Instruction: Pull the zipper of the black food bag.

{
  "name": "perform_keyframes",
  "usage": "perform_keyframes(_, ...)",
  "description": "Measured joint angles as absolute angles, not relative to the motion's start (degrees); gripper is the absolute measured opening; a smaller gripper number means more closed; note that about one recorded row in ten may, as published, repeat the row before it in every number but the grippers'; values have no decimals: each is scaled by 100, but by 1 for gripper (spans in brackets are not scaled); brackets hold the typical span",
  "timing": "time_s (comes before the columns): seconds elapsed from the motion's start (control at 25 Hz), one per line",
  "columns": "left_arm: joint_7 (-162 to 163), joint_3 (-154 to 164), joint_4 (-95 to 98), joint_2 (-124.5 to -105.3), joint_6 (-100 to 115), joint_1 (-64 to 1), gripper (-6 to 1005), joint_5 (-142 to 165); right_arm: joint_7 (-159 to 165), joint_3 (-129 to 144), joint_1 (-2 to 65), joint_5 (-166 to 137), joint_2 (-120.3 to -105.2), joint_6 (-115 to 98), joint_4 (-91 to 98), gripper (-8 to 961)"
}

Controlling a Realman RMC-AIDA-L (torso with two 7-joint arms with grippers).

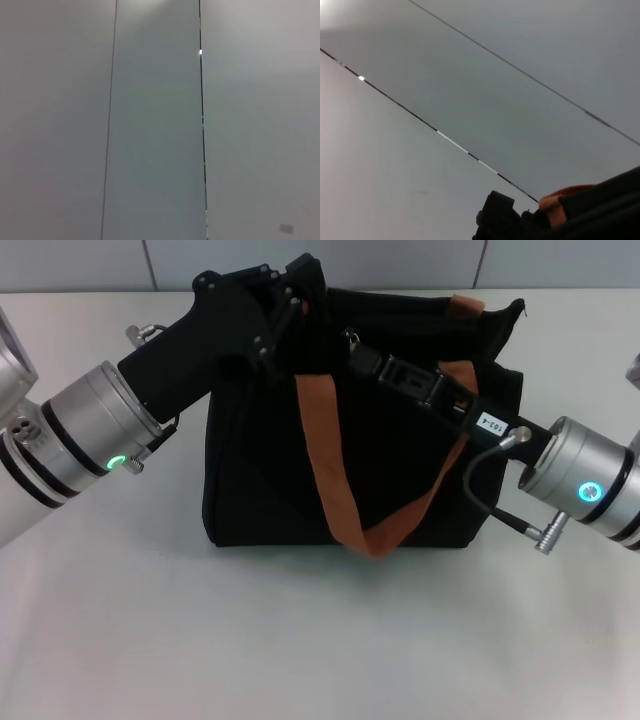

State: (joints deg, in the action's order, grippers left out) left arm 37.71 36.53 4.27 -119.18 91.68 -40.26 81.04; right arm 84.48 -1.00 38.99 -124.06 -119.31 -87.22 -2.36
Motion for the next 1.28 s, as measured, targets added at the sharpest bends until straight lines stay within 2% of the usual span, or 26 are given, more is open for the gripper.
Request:
perform_keyframes(0.48, 3603, 3169, 506, -11903, 9077, -3634, 28, 8103, 8846, -315, 3568, -12284, -11919, -8745, 421, -5)
perform_keyframes(0.88, 3603, 3029, 523, -11892, 9022, -3596, 29, 8103, 8877, -456, 3398, -12211, -11917, -8841, 616, -2)
perform_keyframes(1.24, 3603, 3134, 406, -11916, 9063, -3737, 29, 8140, 7515, -449, 3447, -12207, -11946, -9993, 522, -1)
perform_keyframes(1.28, 3603, 3141, 385, -11916, 9069, -3759, 29, 8142, 7455, -436, 3466, -12207, -11946, -9928, 515, 31)
